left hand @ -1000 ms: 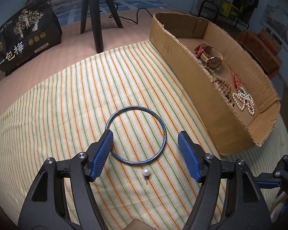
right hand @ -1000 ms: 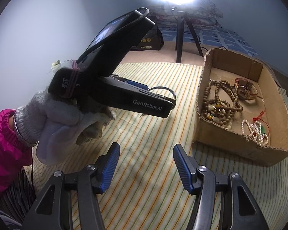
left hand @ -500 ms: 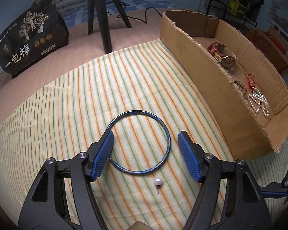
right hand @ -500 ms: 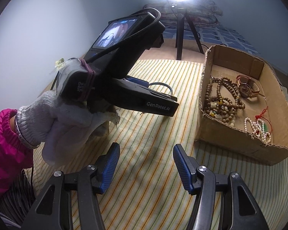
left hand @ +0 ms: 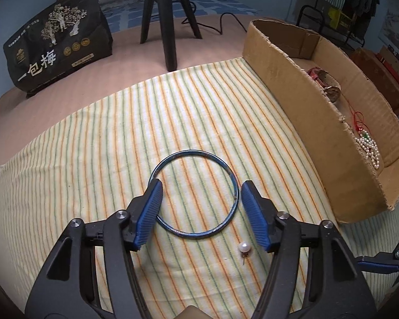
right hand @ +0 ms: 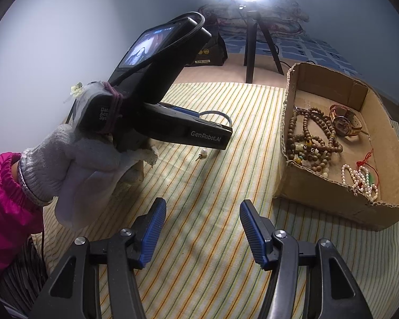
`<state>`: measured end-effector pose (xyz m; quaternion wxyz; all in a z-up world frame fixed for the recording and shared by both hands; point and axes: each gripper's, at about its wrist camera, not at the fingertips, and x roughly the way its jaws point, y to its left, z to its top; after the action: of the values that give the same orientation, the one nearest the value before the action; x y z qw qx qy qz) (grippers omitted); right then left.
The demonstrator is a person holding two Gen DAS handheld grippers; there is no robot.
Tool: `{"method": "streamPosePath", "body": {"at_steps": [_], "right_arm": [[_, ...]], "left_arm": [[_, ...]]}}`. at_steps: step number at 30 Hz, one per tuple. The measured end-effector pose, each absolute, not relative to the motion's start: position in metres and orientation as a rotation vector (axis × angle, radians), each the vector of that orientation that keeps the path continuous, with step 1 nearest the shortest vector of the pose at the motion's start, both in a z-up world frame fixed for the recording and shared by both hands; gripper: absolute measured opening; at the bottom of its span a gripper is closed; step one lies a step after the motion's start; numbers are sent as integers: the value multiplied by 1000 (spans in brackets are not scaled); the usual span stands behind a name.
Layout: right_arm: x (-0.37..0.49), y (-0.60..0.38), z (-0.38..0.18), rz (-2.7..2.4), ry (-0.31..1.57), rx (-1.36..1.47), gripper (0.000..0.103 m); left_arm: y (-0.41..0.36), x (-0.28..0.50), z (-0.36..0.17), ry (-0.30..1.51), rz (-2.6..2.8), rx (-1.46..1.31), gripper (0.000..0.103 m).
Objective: Organize jewelry
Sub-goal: 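Grasp the blue metal bangle with the left tool while the right tool grasps the white pearl bead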
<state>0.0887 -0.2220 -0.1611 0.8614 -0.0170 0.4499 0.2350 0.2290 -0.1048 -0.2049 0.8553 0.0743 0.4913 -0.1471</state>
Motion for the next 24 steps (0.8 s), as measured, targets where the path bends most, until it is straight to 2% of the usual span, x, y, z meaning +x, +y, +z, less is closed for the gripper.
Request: {"method": "streamPosePath", "body": {"at_steps": [5,14,18,20,24], "right_arm": [[89,-222,-160,499,940,-37,60],[89,-223,-161,501,944,-30,60],[92,-221,-160,500,945,-29,60],[94,-219,-160,500,945,-28,59],[102,-212,-165,495,958,-31,52]], "left_arm": [[-102,228,-203,1017,-248,179,77],[-100,233,-210,1052,-210,184,83],[-89,235,-211,1075,-220,114,82],[-85,236,-211,1079,-218,96,74],[-77,235,-210,1080,-212,75,74]]}}
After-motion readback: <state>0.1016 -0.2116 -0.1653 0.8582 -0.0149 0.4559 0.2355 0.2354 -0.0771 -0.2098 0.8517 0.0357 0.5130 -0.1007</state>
